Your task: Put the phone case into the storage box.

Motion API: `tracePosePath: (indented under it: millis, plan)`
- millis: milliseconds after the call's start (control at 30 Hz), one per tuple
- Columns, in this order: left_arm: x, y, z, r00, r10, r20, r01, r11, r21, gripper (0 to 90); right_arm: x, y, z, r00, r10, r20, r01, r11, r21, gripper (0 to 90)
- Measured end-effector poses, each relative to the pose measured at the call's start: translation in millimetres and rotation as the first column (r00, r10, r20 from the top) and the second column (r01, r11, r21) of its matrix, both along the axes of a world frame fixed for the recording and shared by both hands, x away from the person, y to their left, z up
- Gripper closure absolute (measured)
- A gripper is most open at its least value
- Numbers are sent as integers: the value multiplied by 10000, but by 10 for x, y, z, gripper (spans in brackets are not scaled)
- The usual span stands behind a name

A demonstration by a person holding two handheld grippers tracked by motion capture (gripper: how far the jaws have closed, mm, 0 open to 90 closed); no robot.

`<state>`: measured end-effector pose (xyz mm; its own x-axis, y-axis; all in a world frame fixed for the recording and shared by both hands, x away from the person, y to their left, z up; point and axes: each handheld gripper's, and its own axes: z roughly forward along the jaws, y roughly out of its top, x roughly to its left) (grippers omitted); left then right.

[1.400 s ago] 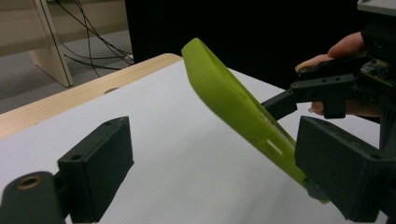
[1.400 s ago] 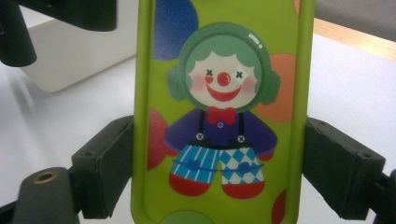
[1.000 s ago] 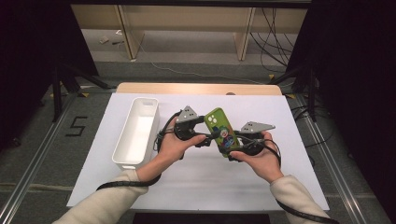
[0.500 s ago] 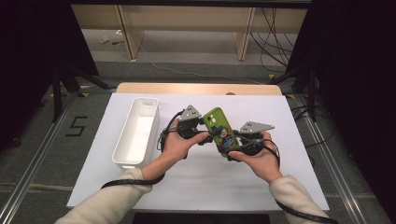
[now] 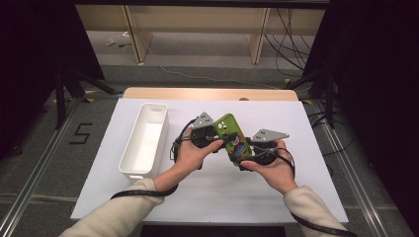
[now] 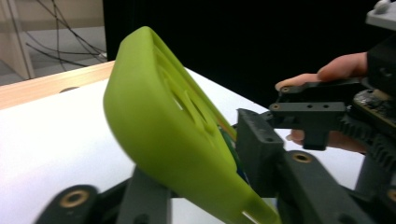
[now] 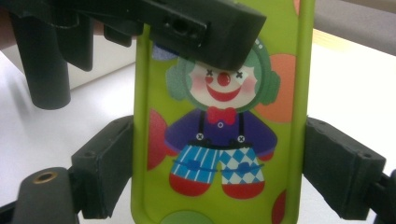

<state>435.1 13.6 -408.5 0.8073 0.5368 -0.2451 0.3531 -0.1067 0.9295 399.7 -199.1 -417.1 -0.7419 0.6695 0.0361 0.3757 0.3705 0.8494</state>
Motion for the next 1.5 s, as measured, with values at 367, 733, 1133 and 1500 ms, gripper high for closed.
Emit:
tracePosePath:
  millis: [367,733,1133,1500]
  plan:
    - [-58,-49,13,9985,-478,283,488,9983,-323,834,-15,51,-35,9985,-188,513,211,9988,-445,178]
    - [-21,23,68,9965,-655,520,663,9977,-138,841,9,13,-43,9975,-297,638,315,9991,-281,183]
    - [7,59,105,9761,-1959,941,1927,9804,423,839,141,-116,-154,9989,470,69,-473,9982,382,165]
    - [6,42,93,9599,-2616,1008,2558,9644,674,838,148,-62,-177,9890,1464,205,-1474,9874,574,214]
